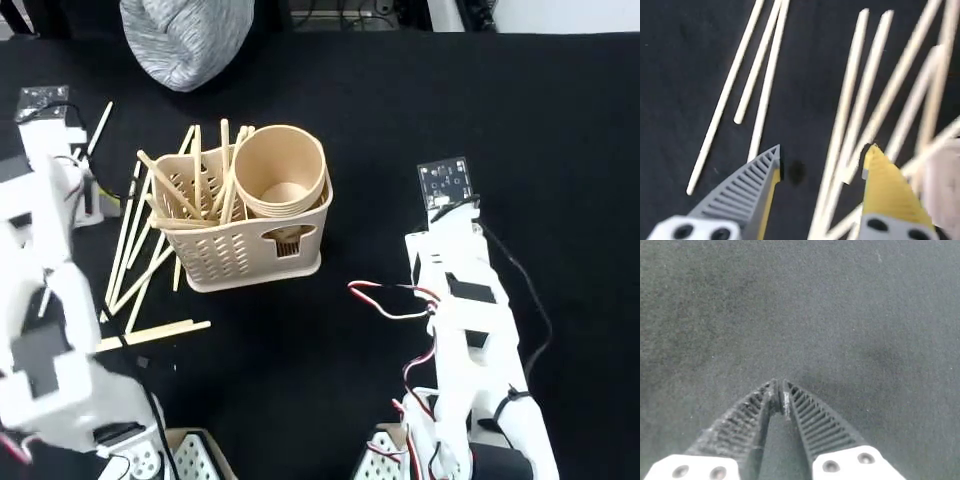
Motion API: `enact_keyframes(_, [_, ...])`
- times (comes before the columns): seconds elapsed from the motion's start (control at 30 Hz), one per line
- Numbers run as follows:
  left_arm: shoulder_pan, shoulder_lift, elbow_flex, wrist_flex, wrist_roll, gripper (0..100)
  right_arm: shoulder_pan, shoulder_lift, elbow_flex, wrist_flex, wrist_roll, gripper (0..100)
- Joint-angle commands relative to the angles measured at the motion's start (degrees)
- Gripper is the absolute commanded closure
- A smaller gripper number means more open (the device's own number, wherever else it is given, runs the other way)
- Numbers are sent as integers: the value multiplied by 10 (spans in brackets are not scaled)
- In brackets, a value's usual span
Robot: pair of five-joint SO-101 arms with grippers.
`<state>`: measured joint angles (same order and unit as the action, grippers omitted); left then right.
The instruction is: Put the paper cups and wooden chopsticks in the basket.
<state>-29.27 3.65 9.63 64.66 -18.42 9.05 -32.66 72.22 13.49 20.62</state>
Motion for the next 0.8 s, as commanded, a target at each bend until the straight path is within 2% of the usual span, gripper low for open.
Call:
enact_keyframes(0.0, [-39, 119, -157, 32, -108, 733, -8, -1, -2, -11, 7, 983])
enact_keyframes(0.07, [-52, 166, -235, 77, -167, 734, -8, -1, -2, -11, 7, 983])
enact_keyframes(0.17, [-64, 236, -342, 121, -200, 733, -8, -1, -2, -11, 7, 983])
enact_keyframes(0.53, [-55, 522, -697, 175, -200, 732, -8, -1, -1, -11, 7, 983])
enact_keyframes(0.77, [-51, 666, -865, 234, -203, 734, -8, 0, -1, -11, 7, 983])
